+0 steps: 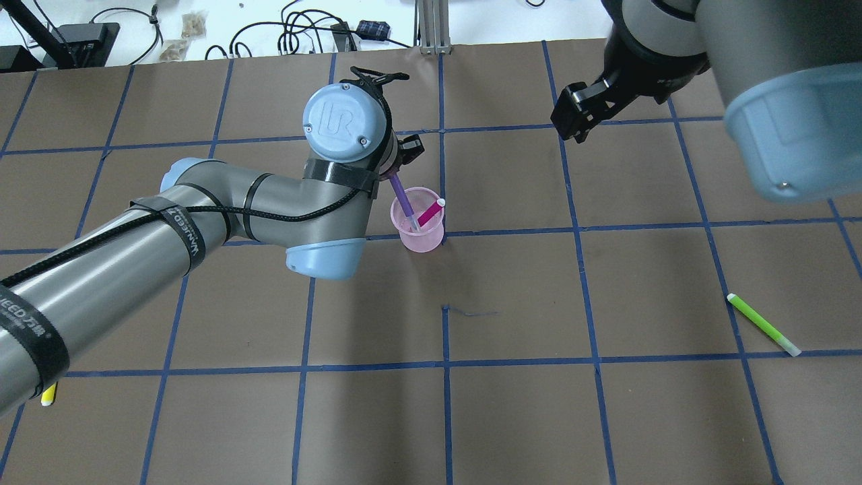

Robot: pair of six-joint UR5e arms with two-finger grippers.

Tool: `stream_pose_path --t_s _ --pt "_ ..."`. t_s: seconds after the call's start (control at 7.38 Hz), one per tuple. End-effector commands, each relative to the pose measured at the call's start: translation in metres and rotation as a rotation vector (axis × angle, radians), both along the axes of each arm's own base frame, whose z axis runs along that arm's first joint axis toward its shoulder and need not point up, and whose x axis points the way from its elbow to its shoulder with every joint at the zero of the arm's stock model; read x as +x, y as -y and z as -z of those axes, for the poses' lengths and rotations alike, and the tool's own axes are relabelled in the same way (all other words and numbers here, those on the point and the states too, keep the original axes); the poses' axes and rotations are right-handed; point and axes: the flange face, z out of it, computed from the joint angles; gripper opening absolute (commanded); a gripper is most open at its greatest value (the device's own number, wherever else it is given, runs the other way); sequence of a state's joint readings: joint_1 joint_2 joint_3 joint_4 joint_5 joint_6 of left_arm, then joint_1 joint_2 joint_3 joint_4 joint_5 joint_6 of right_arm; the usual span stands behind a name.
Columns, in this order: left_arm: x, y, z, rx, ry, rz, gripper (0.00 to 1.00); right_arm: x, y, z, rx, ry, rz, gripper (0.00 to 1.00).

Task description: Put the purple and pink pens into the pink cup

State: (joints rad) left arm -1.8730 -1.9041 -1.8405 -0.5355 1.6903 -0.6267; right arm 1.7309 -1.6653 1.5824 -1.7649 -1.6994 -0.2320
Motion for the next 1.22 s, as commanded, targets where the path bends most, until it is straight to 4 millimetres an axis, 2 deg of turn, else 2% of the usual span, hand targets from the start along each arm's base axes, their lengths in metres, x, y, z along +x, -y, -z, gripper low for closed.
stream_pose_path --t_s 0.0,0.14,0.27,0.41,0.54,0.68,0.81,0.95,1.08 --pt "-0.001 0.000 0.001 0.000 0.000 0.001 0.38 -0.009 0.007 -0.002 -0.047 0.045 0.115 1.00" --pt "-0.002 0.002 -0.003 -0.007 -0.002 0.004 0.52 -0.026 0.028 0.016 -0.012 0.044 0.178 1.00" --pt "-0.002 0.002 -0.004 -0.011 -0.003 0.002 0.90 -0.048 0.052 0.031 0.024 0.045 0.229 1.00" --pt "-0.001 0.003 -0.006 -0.014 -0.001 -0.001 1.00 -0.058 0.063 0.040 0.051 0.118 0.249 1.00" --pt "0.001 0.004 -0.013 -0.031 -0.003 -0.002 1.00 -0.058 0.061 0.038 0.049 0.142 0.273 1.00" --pt "0.009 0.011 -0.032 -0.047 -0.007 -0.005 1.00 -0.057 0.057 0.033 0.041 0.150 0.307 1.00" --pt "0.023 0.022 -0.041 0.008 0.000 -0.005 1.00 -0.054 0.056 0.032 0.038 0.158 0.333 1.00" --pt "0.041 0.032 -0.052 0.116 -0.009 0.017 1.00 -0.049 0.053 0.032 0.036 0.196 0.458 1.00" --pt "0.059 0.030 -0.064 0.249 0.044 0.061 1.00 -0.040 0.048 0.031 0.050 0.199 0.479 1.00"
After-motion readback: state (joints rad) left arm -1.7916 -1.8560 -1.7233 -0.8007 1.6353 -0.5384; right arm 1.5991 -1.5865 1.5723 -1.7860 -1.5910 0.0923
